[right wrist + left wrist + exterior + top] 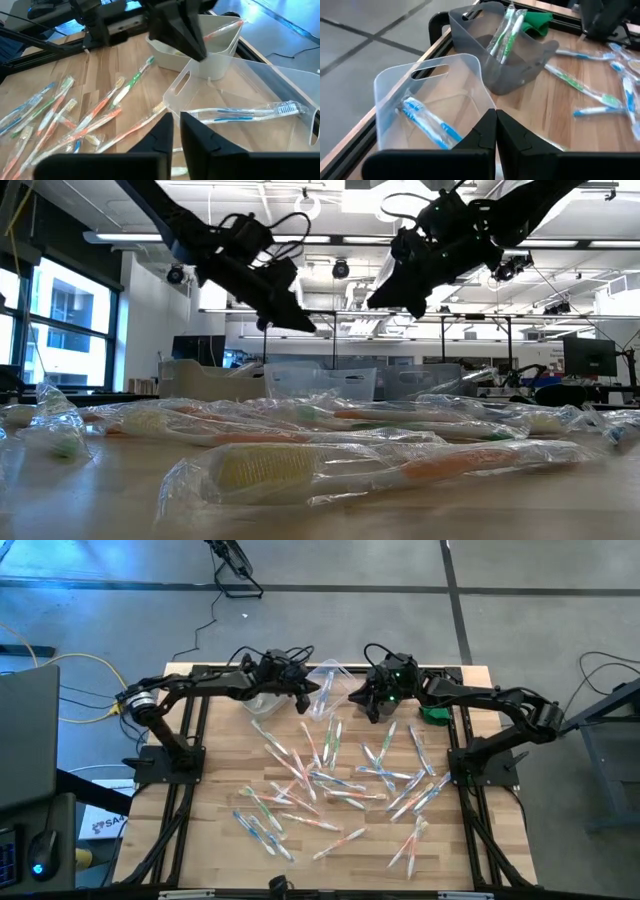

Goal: Pick & Place Toothbrushes
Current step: Put the green toothbrush into the black bin

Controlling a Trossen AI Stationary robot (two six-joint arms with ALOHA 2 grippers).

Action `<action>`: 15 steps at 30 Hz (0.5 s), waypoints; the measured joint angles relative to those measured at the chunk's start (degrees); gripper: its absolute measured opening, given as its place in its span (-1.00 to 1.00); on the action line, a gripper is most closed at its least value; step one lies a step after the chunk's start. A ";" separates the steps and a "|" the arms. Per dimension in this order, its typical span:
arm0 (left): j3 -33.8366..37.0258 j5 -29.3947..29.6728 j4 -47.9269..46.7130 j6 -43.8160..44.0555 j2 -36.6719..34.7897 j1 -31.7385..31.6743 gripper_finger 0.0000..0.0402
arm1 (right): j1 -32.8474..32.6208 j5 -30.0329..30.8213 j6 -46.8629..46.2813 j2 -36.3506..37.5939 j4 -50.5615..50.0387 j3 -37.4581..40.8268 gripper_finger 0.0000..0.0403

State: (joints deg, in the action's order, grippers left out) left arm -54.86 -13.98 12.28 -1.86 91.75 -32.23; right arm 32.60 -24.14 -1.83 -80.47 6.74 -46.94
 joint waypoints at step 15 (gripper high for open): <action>16.14 4.11 9.17 -1.11 -16.09 0.00 -1.00 | -4.04 15.78 -0.04 13.14 -15.92 0.02 -0.98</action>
State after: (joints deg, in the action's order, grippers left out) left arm -38.72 -9.88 21.45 -2.97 75.66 -32.23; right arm 28.56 -8.36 -1.87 -67.32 -9.18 -46.92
